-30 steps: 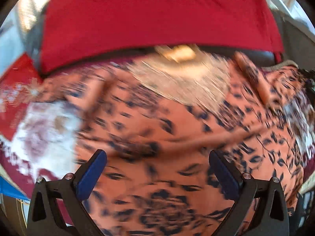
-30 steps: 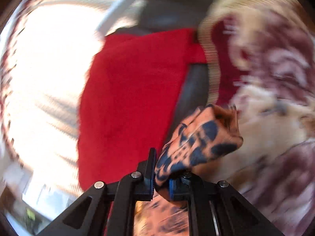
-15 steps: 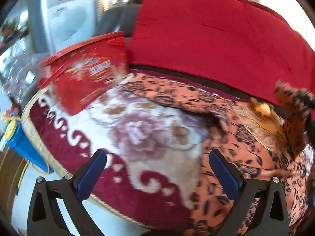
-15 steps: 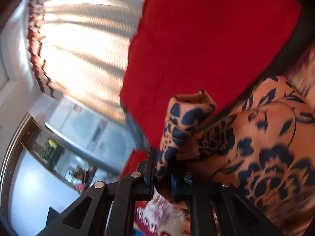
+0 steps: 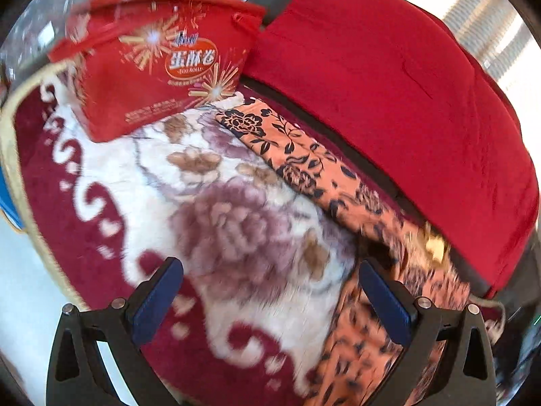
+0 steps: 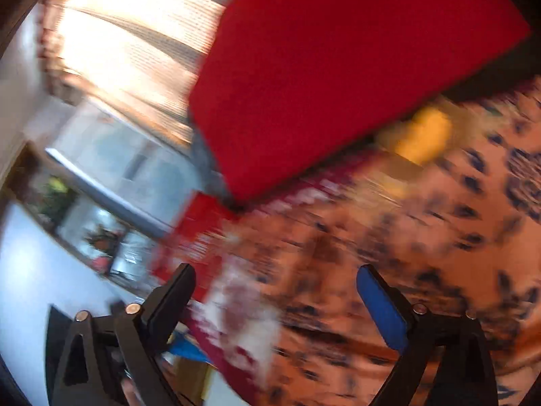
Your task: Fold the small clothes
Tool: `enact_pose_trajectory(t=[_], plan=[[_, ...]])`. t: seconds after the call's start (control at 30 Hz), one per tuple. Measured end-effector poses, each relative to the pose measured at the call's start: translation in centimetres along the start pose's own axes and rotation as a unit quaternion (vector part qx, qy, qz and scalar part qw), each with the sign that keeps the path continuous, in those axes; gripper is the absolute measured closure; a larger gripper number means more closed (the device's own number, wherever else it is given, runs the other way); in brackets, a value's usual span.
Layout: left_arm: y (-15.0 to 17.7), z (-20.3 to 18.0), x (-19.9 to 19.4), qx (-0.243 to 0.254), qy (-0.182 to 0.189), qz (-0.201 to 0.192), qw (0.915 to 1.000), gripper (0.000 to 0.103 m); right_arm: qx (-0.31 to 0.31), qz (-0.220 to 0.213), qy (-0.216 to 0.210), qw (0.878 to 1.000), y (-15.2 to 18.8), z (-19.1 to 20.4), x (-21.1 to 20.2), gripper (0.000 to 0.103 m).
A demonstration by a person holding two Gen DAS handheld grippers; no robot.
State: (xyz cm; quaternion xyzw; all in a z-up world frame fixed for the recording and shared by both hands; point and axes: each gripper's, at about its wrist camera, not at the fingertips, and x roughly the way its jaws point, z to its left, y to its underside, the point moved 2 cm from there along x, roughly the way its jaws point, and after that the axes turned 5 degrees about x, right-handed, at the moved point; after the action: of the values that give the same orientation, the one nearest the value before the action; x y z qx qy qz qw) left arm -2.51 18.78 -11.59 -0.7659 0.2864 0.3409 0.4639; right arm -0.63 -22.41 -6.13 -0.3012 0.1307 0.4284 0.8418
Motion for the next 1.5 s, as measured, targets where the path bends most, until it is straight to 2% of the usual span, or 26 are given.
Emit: enact_pose_trajectory(t=[0.1, 0.13, 0.17, 0.2, 0.23, 0.3, 0.33, 0.37, 0.4, 0.47, 0.57, 0.63, 0.73, 0.8, 0.87, 0.9, 0.93, 1.0, 1.13, 1.27, 1.37, 1.4, 1.5], plan=[[-1.9, -0.1, 3.1, -0.028, 0.032, 0.026, 0.9987, 0.000, 0.039, 0.032, 0.056, 0.997, 0.4, -5.3, 1.2, 0.039], [-2.6, -0.3, 4.4, -0.043, 0.052, 0.041, 0.9969, 0.000, 0.056, 0.036, 0.058, 0.996, 0.6, -7.0, 1.5, 0.065], [-3.1, -0.3, 5.3, -0.056, 0.057, 0.051, 0.9955, 0.000, 0.064, 0.030, 0.058, 0.996, 0.8, -8.0, 1.3, 0.074], [-3.4, -0.3, 6.0, -0.063, 0.060, 0.055, 0.9947, 0.001, 0.074, 0.031, 0.040, 0.996, 0.8, -8.6, 0.9, 0.075], [-3.9, -0.5, 6.9, -0.072, 0.072, 0.060, 0.9930, 0.001, 0.078, 0.028, 0.028, 0.996, 0.5, -8.6, 0.4, 0.075], [-4.9, -0.9, 8.9, -0.095, 0.091, 0.075, 0.9884, 0.009, 0.057, 0.023, 0.022, 0.998, 0.2, -8.2, -0.8, 0.074], [-5.4, -1.0, 9.8, -0.117, 0.101, 0.077, 0.9850, 0.020, 0.039, 0.021, 0.015, 0.999, 0.1, -8.0, -1.6, 0.074], [-5.7, -1.1, 10.4, -0.125, 0.108, 0.078, 0.9831, 0.028, 0.019, 0.017, 0.007, 1.000, 0.1, -7.8, -2.3, 0.074], [-6.2, -1.3, 11.3, -0.136, 0.119, 0.082, 0.9801, 0.029, 0.007, 0.015, 0.000, 1.000, 0.3, -7.8, -2.8, 0.074], [-6.9, -1.3, 13.1, -0.156, 0.104, 0.093, 0.9778, 0.039, 0.003, 0.015, -0.021, 1.000, 0.6, -8.6, -3.0, 0.074], [-7.9, -0.3, 14.5, -0.188, 0.073, 0.082, 0.9760, 0.039, 0.013, 0.014, -0.033, 0.999, 1.6, -10.5, -2.5, 0.075], [-8.7, 0.4, 15.0, -0.208, 0.069, 0.074, 0.9729, 0.039, 0.003, 0.001, -0.041, 0.999, 1.8, -10.6, -2.6, 0.075], [-10.1, 1.2, 15.9, -0.224, 0.069, 0.056, 0.9707, 0.039, -0.044, -0.016, -0.020, 0.999, 2.2, -9.9, -2.3, 0.075], [-10.8, 1.3, 16.8, -0.224, 0.063, 0.051, 0.9712, 0.044, -0.065, -0.027, -0.012, 0.997, 2.6, -9.6, -2.3, 0.075], [-11.5, 1.3, 17.4, -0.221, 0.053, 0.041, 0.9730, 0.071, -0.069, -0.031, -0.016, 0.997, 2.7, -9.8, -2.5, 0.075], [-11.8, 1.3, 17.6, -0.218, 0.049, 0.039, 0.9739, 0.077, -0.067, -0.031, -0.020, 0.997, 2.7, -10.0, -2.6, 0.075], [-12.0, 1.4, 17.8, -0.216, 0.046, 0.035, 0.9746, 0.091, -0.064, -0.032, -0.026, 0.997, 2.7, -10.2, -2.7, 0.075], [-12.6, 1.4, 17.5, -0.213, 0.052, 0.025, 0.9752, 0.094, -0.063, -0.031, -0.029, 0.997, 2.7, -10.3, -2.7, 0.075], [-14.5, -0.5, 14.3, -0.164, 0.056, -0.002, 0.9850, 0.096, -0.063, -0.031, -0.028, 0.997, 2.7, -10.2, -2.6, 0.075], [-18.2, -5.2, 7.5, -0.075, 0.071, -0.044, 0.9937, 0.097, -0.045, -0.024, -0.030, 0.998, 2.4, -10.2, -2.8, 0.075], [-20.5, -9.7, 1.9, 0.000, 0.071, -0.084, 0.9939, 0.097, -0.011, -0.022, -0.053, 0.998, 2.0, -10.2, -3.8, 0.072], [-20.5, -10.9, 0.2, 0.022, 0.071, -0.096, 0.9926, 0.097, -0.005, -0.028, -0.062, 0.998, 1.9, -10.0, -4.4, 0.065], [-19.1, -16.0, -5.4, 0.101, 0.071, -0.125, 0.9844, 0.097, -0.001, -0.064, -0.082, 0.995, 1.6, -9.5, -7.5, 0.031]])
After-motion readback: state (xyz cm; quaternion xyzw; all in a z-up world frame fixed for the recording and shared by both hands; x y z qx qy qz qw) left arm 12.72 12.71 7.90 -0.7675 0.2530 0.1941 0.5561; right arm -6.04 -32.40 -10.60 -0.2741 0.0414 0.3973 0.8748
